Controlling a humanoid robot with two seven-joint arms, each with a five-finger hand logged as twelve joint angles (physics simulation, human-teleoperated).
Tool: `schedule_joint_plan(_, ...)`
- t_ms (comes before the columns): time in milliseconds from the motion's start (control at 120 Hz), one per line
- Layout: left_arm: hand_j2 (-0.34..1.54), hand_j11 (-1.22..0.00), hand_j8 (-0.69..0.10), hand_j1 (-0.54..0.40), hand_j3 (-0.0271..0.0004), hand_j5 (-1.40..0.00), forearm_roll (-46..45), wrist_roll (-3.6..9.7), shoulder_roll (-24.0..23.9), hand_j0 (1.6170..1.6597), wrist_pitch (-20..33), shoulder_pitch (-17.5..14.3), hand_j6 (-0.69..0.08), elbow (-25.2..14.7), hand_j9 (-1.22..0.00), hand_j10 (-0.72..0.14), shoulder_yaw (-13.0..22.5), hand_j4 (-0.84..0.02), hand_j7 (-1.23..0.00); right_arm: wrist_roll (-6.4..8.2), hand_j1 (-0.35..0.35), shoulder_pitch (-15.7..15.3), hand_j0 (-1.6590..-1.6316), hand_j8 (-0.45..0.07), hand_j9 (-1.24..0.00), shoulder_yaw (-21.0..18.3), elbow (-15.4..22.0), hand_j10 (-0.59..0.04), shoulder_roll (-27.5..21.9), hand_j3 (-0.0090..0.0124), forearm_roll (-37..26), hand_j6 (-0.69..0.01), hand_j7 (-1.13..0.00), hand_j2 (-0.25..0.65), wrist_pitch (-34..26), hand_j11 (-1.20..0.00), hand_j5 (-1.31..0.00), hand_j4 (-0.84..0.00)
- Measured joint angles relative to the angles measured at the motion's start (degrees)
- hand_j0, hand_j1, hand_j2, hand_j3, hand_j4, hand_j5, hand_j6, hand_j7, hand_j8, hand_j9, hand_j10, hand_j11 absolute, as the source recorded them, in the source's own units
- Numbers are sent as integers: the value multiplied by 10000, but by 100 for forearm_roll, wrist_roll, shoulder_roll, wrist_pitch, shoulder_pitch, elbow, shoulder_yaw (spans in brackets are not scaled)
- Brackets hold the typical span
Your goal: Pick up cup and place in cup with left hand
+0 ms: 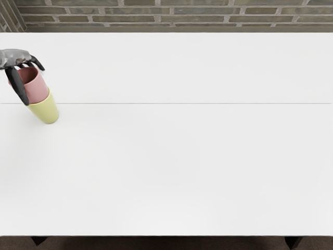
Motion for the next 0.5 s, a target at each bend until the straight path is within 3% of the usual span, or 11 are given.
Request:
schedule_joint_plan(258, 188, -1319, -752, 2508, 0, -1336, -18, 0, -54, 16574, 219, 9, -761, 12, -1305, -989, -14, -932, -1321, 0, -3160, 1, -16581, -275, -358, 0, 0, -275, 0, 0, 0, -275, -358, -56, 0, -358, -358, -275)
schedule_joint_plan(500, 70, -404, -282, 3202, 0, -415, -63, 0, -304, 16578, 279, -64, -289, 14, -402, -340, -35, -330, -408, 0, -3160, 0, -16581, -275, -358, 0, -1, -275, 0, 0, 0, -275, -358, -56, 0, -358, -358, -275)
